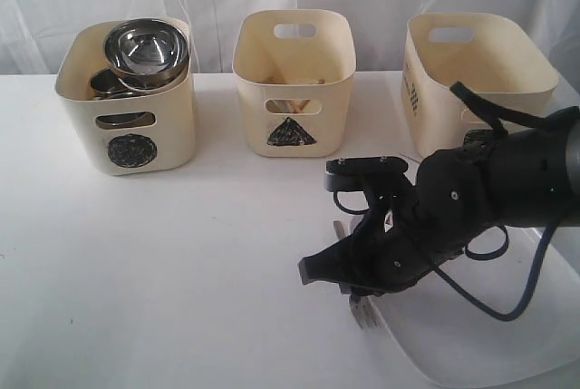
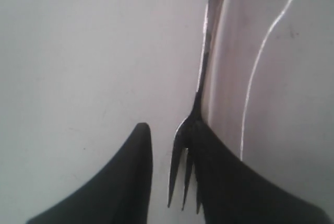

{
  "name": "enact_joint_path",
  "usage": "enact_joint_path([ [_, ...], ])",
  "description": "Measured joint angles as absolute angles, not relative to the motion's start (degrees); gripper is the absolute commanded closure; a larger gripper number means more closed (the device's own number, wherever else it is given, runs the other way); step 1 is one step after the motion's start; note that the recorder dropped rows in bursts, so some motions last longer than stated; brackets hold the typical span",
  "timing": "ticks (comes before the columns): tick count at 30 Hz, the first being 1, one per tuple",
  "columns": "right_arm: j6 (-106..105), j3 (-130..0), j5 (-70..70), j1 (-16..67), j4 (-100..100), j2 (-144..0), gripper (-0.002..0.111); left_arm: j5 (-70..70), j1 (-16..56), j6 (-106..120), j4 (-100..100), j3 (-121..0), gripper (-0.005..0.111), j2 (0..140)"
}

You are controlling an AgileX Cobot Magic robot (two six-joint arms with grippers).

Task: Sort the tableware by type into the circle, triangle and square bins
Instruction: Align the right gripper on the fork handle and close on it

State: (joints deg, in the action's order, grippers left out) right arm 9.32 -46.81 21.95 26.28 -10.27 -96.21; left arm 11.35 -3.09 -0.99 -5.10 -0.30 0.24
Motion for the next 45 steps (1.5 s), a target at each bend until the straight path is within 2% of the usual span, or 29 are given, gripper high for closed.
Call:
enact_joint_path([
  [17, 15.4, -46.8, 22.2, 26.3, -3.8, -96.2, 0.081, 11.3, -3.1, -1.0, -5.1, -0.3, 0.107, 0.2],
  [28, 6.8, -46.8, 24.0, 26.3, -16.3, -96.2, 0.081, 11.3, -3.1, -1.0, -5.1, -0.3, 0.107, 0.2],
  [45, 3.4, -46.8, 20.4, 26.3, -17.9, -97.5, 0.081, 11.3, -3.1, -1.0, -5.1, -0.3, 0.107, 0.2],
])
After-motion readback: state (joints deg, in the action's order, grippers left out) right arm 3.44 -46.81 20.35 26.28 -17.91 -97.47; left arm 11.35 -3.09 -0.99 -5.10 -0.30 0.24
